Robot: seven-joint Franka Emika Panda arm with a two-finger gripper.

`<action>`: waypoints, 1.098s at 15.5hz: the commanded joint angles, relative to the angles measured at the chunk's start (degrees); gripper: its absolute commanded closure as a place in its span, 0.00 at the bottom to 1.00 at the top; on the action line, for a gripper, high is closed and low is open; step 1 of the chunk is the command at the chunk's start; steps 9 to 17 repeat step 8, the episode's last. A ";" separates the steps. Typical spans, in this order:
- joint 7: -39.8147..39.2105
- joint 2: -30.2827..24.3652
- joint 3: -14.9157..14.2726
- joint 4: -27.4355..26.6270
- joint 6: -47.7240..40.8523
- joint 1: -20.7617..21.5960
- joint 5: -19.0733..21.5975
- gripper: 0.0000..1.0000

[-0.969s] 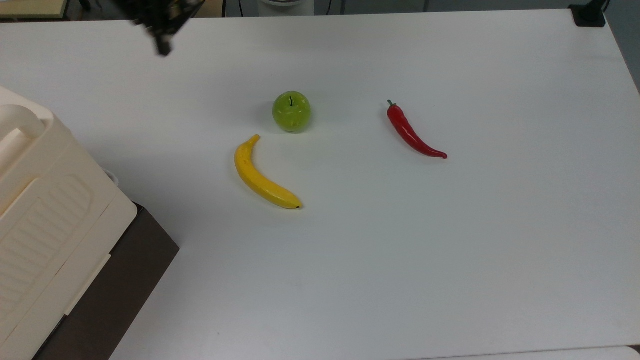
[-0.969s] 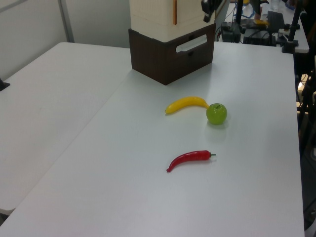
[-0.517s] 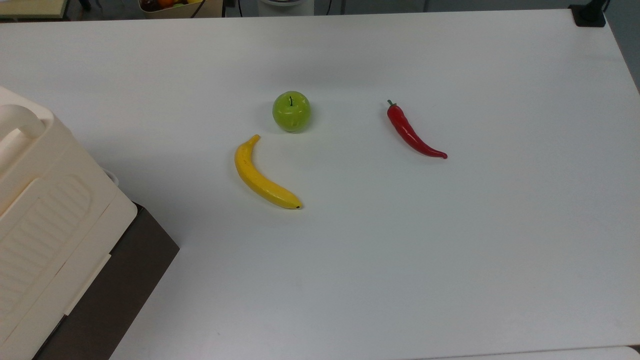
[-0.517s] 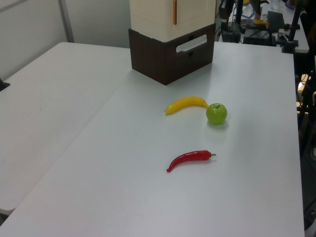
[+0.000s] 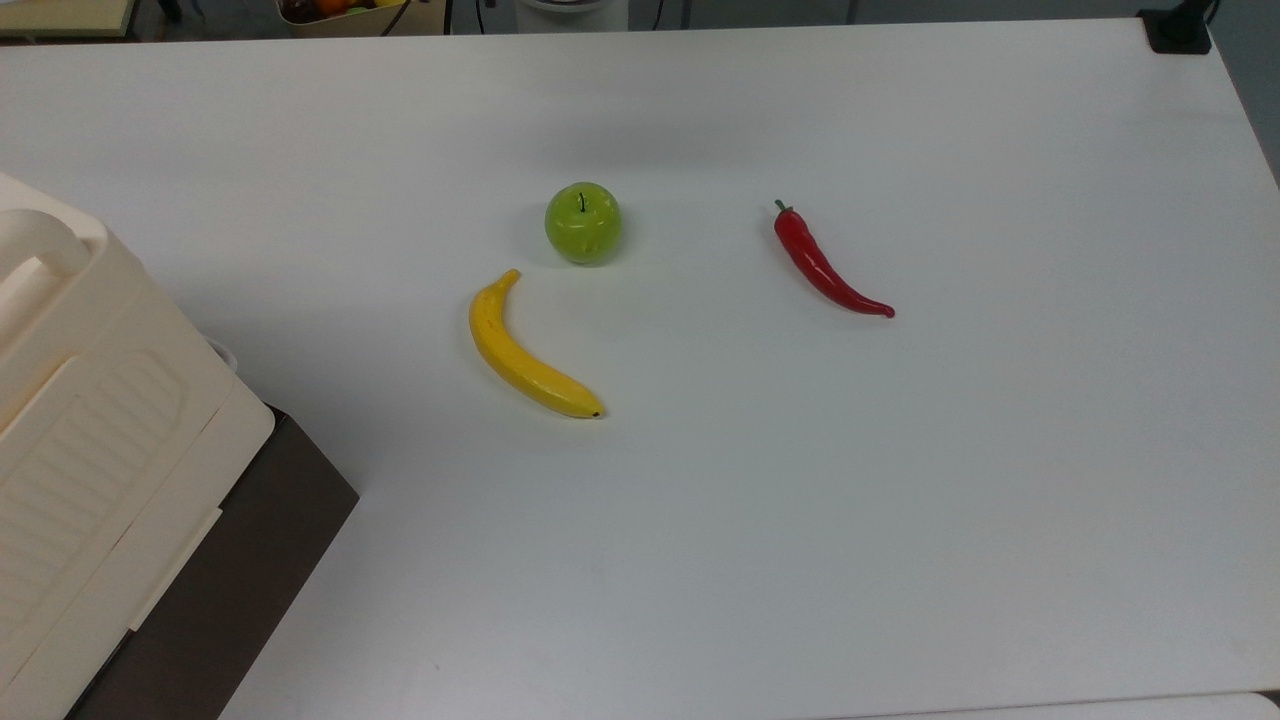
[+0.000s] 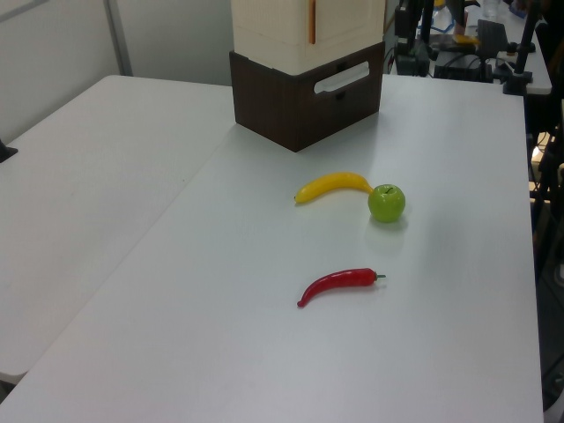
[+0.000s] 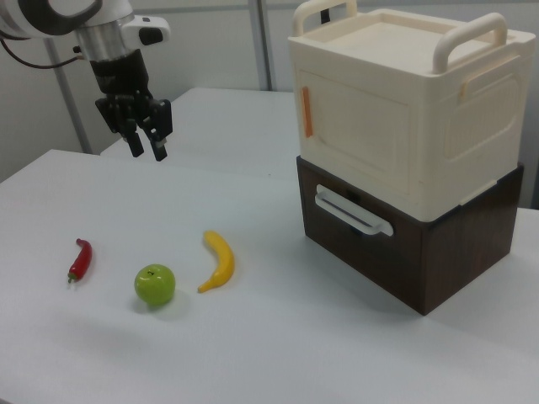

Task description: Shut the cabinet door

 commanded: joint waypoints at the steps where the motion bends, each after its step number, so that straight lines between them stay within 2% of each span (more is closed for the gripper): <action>1: -0.42 -1.77 -0.18 -2.09 -1.66 -0.05 -1.12 0.00; 17: -0.42 -1.86 -0.53 -1.65 -2.54 -0.14 -1.12 0.00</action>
